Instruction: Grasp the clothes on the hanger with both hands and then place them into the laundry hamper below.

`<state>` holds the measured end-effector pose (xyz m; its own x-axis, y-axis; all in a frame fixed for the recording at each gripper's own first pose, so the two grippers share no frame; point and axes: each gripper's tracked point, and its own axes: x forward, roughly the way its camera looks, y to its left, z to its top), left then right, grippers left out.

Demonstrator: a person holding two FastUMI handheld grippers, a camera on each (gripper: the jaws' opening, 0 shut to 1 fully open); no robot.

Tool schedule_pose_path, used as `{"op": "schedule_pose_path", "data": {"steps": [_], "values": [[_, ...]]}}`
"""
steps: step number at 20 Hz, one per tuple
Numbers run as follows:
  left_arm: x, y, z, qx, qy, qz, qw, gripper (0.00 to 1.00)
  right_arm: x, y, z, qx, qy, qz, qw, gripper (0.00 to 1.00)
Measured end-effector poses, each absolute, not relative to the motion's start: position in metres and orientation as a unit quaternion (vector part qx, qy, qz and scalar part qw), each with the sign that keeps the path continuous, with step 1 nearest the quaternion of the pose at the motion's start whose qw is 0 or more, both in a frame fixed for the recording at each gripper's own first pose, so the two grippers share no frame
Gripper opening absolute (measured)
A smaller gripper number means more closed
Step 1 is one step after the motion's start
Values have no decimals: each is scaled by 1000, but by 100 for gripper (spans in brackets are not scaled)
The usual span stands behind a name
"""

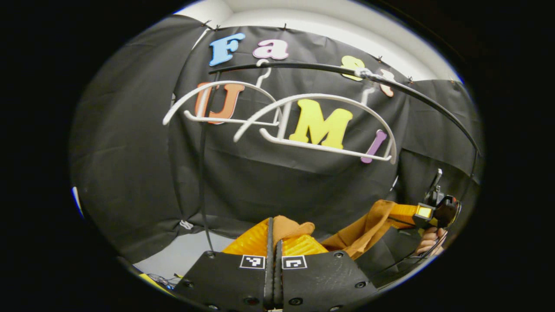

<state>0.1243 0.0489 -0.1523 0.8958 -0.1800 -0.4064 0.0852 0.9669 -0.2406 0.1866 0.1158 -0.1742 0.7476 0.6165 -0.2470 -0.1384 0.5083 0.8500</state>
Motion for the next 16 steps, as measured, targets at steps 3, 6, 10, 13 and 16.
{"op": "schedule_pose_path", "data": {"steps": [3, 6, 10, 13, 16], "values": [[118, 22, -146, -106, 214, -100, 966, 0, 168, 141, -164, 422, 278, 256, 824, 0], [110, -1, -136, -99, 212, -126, 964, 0, 153, 166, -156, 417, 286, 286, 814, 4], [101, -18, -115, -103, 200, -148, 963, 0, 130, 193, -133, 459, 282, 330, 775, 4], [101, -26, -107, -114, 189, -166, 961, 0, 127, 204, -124, 463, 279, 345, 768, 3], [102, -27, -124, -113, 202, -165, 959, 0, 128, 206, -139, 460, 291, 336, 769, 4]]}}
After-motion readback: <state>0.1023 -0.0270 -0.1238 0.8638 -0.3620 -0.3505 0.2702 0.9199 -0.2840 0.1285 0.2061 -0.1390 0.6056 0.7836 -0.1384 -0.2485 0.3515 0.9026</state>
